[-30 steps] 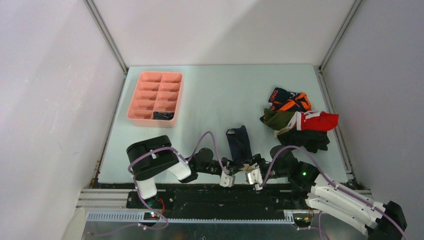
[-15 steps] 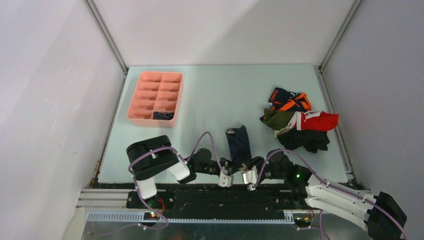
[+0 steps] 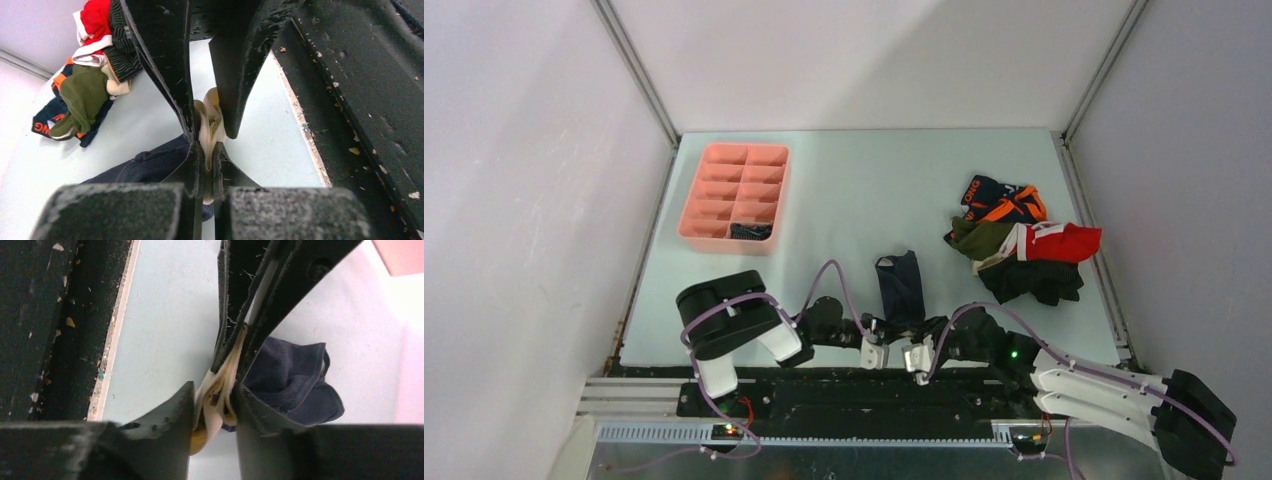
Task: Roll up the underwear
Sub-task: Roll the underwear to the center of the board.
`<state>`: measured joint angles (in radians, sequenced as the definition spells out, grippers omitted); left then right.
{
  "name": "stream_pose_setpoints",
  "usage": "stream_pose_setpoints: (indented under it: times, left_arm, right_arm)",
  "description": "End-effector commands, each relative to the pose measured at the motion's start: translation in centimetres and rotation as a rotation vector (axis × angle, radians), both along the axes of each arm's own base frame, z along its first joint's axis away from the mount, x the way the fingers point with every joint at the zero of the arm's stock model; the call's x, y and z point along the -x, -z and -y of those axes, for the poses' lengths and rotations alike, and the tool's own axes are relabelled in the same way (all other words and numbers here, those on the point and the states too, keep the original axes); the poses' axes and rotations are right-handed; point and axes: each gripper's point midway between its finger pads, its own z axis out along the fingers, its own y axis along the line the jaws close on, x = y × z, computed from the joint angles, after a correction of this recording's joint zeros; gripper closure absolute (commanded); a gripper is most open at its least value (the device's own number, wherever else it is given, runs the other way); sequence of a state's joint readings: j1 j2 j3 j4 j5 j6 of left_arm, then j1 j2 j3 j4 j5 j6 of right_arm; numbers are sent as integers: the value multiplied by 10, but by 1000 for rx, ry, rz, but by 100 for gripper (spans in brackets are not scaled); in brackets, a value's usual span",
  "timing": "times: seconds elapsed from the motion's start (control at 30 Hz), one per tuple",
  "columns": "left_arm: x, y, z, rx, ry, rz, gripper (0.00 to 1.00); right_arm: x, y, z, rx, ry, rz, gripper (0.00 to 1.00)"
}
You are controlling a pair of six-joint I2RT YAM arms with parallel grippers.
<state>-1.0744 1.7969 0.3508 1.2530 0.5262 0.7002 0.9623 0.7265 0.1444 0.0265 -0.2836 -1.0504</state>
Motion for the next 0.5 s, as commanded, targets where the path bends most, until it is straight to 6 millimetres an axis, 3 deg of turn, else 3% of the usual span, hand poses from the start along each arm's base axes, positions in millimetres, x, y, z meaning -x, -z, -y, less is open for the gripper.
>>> stream_pose_setpoints:
  times: [0.0, 0.03, 0.1, 0.2, 0.27, 0.3, 0.33, 0.37, 0.47]
  left_arm:
    - [-7, -15, -2, 59, -33, 0, 100]
    - [-8, -15, -3, 60, -43, 1, 100]
    - [-13, -18, -5, 69, -76, -2, 93]
    - [-20, -30, -11, 108, -128, 11, 52]
    - [-27, -39, -19, 129, -178, 25, 38]
    - [-30, -47, -24, 142, -204, 39, 36]
    - [-35, -44, -31, 118, -234, 44, 33]
    - [-39, -55, -34, 139, -251, 55, 31]
    - [-55, -49, -55, 68, -343, -5, 29]
  right_arm:
    - [-7, -5, -7, -14, 28, 8, 72]
    - [-7, -4, -8, -4, 31, -5, 87]
    - [-6, -1, -9, 35, 44, -57, 100]
    - [6, -1, -6, 95, 2, -173, 100]
    - [17, 1, -1, 142, -42, -256, 100]
    - [14, -4, -2, 154, -44, -279, 100]
    - [25, 1, 4, 194, -61, -347, 100]
    - [26, 2, 9, 236, -54, -404, 100]
    - [35, 6, 13, 316, -49, -572, 100]
